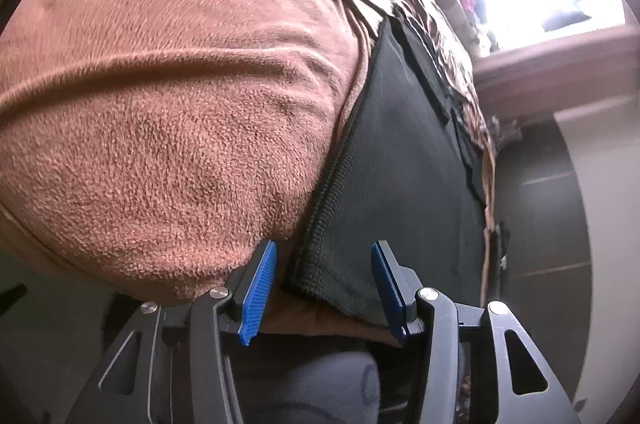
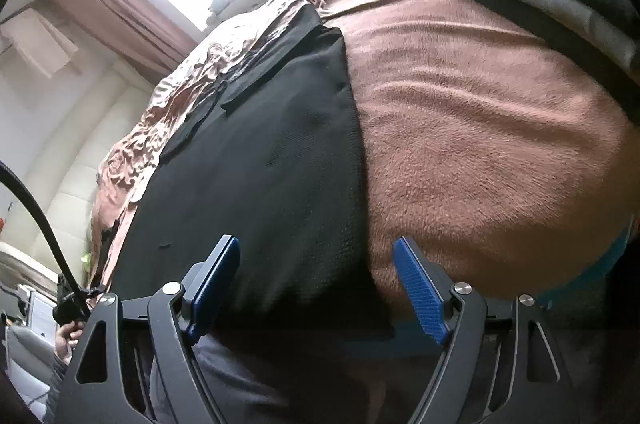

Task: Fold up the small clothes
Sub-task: 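Close the left gripper on the edge of the folded shirt, then close the right gripper on the same edge beside the left gripper, then lift the held shirt edge with both grippers and fold it over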

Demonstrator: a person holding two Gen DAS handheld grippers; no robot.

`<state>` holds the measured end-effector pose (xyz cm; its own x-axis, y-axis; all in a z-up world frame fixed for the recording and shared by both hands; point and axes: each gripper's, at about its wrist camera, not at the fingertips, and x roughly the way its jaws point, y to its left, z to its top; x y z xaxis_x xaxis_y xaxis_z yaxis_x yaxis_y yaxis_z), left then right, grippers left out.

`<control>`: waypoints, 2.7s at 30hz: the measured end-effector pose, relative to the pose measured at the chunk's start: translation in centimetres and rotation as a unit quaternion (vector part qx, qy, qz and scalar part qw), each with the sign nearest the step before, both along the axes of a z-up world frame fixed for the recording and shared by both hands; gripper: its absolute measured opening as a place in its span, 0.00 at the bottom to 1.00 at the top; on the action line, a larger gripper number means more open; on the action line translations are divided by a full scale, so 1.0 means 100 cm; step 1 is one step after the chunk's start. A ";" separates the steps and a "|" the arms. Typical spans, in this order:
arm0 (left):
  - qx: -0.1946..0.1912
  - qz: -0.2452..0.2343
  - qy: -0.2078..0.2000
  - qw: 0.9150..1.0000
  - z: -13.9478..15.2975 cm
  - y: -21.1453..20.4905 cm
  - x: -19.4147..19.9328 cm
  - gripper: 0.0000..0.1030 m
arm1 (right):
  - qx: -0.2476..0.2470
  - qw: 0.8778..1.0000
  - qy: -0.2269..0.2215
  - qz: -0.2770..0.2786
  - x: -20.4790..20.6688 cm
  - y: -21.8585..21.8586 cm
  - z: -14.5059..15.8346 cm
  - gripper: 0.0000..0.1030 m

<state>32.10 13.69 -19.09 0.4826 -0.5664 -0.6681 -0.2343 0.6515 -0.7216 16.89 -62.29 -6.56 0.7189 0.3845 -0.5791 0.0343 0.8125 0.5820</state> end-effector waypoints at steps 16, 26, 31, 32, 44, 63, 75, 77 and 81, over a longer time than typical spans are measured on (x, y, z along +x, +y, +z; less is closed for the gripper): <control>0.013 0.039 -0.014 0.999 0.009 0.007 -0.014 0.07 | 0.021 0.999 0.008 0.028 0.012 0.009 -0.005 0.61; 0.034 0.029 -0.036 0.998 0.021 0.004 -0.006 0.06 | 0.078 0.997 0.000 0.030 0.006 0.002 -0.014 0.56; 0.031 0.032 -0.031 0.999 0.017 0.003 -0.002 0.06 | 0.138 0.989 -0.021 0.046 0.002 -0.008 -0.025 0.56; 0.031 0.032 -0.030 0.999 0.016 0.003 -0.002 0.06 | 0.145 0.988 -0.026 0.049 0.000 -0.010 -0.026 0.56; 0.042 0.028 -0.026 0.998 0.014 0.000 -0.003 0.06 | 0.176 0.983 -0.016 0.040 -0.010 -0.011 -0.062 0.40; 0.004 0.034 -0.086 0.996 0.046 0.005 -0.021 0.05 | 0.183 0.980 -0.075 -0.007 -0.053 -0.010 0.000 0.02; -0.029 0.048 -0.136 0.989 0.087 0.023 -0.068 0.05 | 0.177 0.978 -0.108 0.005 -0.089 -0.007 0.043 0.02; -0.035 0.051 -0.143 0.988 0.093 0.026 -0.081 0.05 | 0.179 0.978 -0.109 0.004 -0.097 -0.008 0.047 0.02; -0.043 0.057 -0.155 0.985 0.104 0.031 -0.106 0.05 | 0.181 0.978 -0.107 0.004 -0.111 -0.011 0.051 0.02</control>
